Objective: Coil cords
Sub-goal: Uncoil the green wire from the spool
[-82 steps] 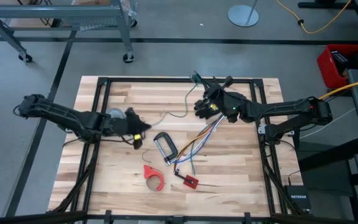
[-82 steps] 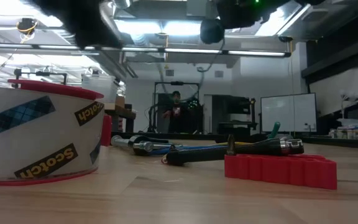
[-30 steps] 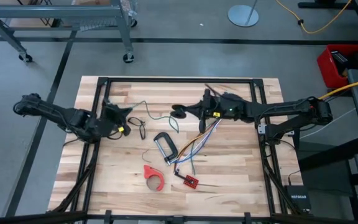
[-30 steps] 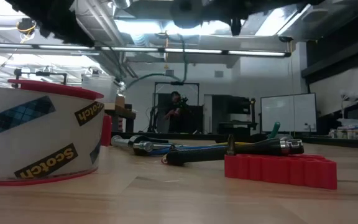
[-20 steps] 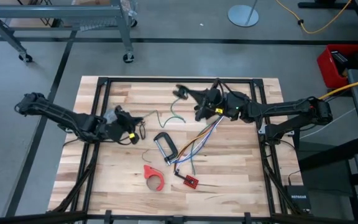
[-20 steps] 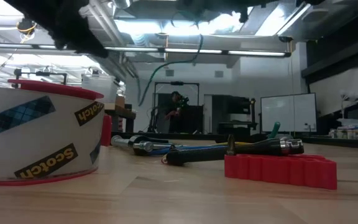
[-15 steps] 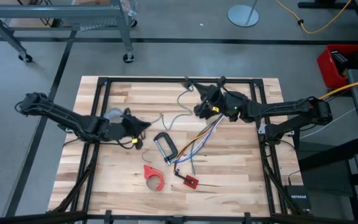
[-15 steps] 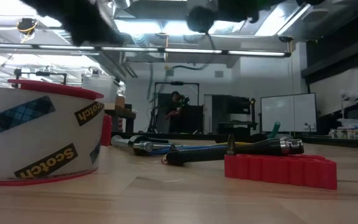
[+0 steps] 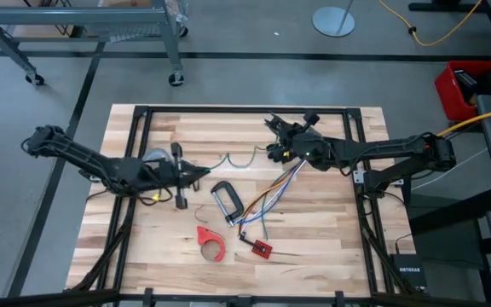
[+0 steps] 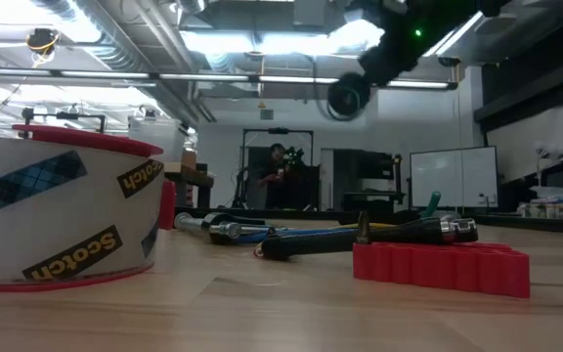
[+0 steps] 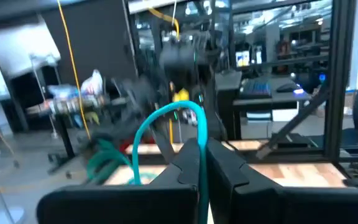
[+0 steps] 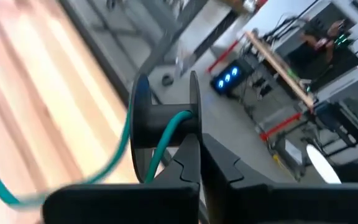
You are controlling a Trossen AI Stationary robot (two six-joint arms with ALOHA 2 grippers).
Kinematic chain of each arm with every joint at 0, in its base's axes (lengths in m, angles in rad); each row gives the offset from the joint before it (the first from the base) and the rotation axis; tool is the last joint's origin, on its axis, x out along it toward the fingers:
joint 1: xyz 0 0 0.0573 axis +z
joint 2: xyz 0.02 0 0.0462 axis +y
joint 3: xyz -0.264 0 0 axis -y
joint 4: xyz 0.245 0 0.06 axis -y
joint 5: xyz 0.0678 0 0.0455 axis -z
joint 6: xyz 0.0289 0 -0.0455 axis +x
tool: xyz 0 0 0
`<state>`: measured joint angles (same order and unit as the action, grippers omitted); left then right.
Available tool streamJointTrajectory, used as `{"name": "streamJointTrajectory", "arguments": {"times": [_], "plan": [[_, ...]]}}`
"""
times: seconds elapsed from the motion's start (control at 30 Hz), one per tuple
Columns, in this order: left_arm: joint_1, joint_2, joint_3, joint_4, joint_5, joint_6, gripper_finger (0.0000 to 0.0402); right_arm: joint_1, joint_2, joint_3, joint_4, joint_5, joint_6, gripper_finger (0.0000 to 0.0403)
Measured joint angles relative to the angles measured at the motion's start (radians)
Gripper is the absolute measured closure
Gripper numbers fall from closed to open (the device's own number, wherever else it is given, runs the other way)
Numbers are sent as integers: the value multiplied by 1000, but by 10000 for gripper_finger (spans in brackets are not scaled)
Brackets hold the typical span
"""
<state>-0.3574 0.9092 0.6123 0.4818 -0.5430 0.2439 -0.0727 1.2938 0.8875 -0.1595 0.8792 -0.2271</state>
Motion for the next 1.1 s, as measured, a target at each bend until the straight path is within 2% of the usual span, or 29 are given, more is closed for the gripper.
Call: {"name": "streamJointTrajectory", "arguments": {"times": [0.2, 0.53, 0.8, 1.1], "plan": [[-5, -96, 9, -1, -71, 129, 402, 0, 0, 0, -209, -57, 131, 403], [-5, -216, 9, -3, -237, 267, 401, 0, 0, 0, -419, -208, 226, 403], [-5, -289, 9, -4, -519, 389, 401, 0, 0, 0, -556, -358, 235, 403], [-5, -328, 10, -4, -896, 498, 389, 0, 0, 0, -679, -379, 302, 403]]}}
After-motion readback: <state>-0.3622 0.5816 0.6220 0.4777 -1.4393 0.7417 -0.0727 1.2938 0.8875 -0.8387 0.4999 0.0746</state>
